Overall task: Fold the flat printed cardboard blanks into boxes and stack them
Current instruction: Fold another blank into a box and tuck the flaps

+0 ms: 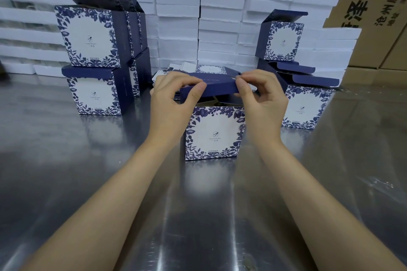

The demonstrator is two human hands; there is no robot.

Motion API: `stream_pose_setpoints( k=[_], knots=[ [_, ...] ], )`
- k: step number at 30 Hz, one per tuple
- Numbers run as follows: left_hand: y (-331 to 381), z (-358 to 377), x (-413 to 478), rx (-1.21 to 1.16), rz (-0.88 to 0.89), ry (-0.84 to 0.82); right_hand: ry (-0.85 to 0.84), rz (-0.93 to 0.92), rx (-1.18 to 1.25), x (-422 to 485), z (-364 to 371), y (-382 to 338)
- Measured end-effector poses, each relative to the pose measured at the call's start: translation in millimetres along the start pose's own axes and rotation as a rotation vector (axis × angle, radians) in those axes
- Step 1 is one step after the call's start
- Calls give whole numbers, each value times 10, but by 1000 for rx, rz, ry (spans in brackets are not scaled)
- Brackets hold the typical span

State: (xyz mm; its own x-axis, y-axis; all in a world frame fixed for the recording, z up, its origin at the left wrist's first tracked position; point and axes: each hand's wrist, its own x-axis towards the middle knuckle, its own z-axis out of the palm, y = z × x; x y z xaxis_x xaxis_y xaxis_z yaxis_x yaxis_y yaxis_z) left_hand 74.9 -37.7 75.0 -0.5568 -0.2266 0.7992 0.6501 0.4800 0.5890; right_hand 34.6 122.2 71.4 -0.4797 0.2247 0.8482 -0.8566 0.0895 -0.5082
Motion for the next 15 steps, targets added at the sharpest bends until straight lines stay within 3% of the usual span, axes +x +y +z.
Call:
stream_pose_setpoints(
  k=[8,15],
  knots=[
    [-49,-37,38,-21,-3,25,-69,1,33,-28,15,-57],
    [-4,0,-9,-83,15,-76,127,185,155,6,-6,-99]
  ],
)
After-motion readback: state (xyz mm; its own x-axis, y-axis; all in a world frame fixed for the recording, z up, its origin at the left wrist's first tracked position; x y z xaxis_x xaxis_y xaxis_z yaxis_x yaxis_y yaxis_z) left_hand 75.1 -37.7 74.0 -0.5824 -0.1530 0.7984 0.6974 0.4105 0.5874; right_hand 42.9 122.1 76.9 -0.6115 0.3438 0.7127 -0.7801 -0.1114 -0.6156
